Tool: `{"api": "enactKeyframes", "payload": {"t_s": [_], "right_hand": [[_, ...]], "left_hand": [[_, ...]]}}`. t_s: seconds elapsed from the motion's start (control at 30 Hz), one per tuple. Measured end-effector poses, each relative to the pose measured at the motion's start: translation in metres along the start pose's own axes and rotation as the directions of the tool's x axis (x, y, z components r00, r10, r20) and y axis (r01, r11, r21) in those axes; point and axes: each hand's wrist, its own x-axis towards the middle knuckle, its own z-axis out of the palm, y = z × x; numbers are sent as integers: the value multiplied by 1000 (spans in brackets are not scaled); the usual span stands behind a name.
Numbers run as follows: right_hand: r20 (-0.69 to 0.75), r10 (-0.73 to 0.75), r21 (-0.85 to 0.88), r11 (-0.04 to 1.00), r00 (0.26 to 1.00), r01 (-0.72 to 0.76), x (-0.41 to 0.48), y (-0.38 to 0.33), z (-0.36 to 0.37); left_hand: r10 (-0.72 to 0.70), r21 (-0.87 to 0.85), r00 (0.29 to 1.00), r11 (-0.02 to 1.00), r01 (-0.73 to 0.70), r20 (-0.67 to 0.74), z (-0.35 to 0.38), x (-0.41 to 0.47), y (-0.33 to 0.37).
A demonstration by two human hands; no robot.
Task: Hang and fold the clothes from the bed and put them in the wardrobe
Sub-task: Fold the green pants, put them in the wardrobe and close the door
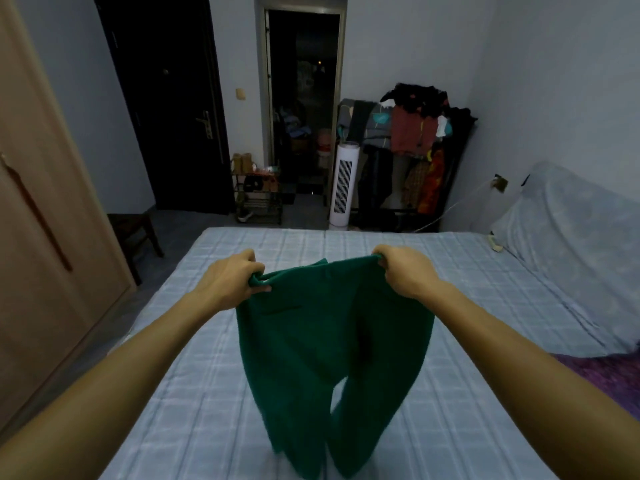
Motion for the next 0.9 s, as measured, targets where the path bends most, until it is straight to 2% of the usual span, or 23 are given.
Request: {"api": "enactKeyframes", "payload": {"t_s": [0.07,0.1,0.2,0.27,0.33,0.4,0.5,0.6,0.7,0.8,0.9], "right_hand": [[84,-48,-56,997,995,53,25,3,-14],[54,-59,-85,994,997,63,39,6,-23],[-253,-85,-160,986,964,45,75,13,-54],[-471,-128,-173,984,873,51,88,19,-70],[-630,-173,-164,982,757,88,89,25,-78],[-719,-210,-177,977,662,117,79,32,-71],[-749,-248,-189,969,615,161,42,40,-37],[-731,-237,-107,966,640,235,-21,40,21],[-637,-225,-7,958,738,286,-107,36,99],[-469,-184,88,963,864,253,-196,30,173],[-280,-139,169,967,950,191,-275,19,232]], "left_hand": [[-36,68,996,997,41,-84,-6,26,-3],[-50,80,987,995,63,-151,-11,41,-5],[-94,62,927,990,125,-362,-31,81,-6],[-103,22,862,991,131,-496,-49,99,-2],[-96,-15,797,994,108,-596,-63,107,2],[-89,-43,763,996,81,-640,-65,102,6],[-56,-40,761,998,40,-646,-47,70,14],[-56,-71,799,997,17,-599,-1,10,26],[-56,-115,870,993,0,-489,58,-76,46],[-89,-142,957,989,51,-277,124,-168,69],[-130,-182,991,975,127,-7,180,-251,91]]}}
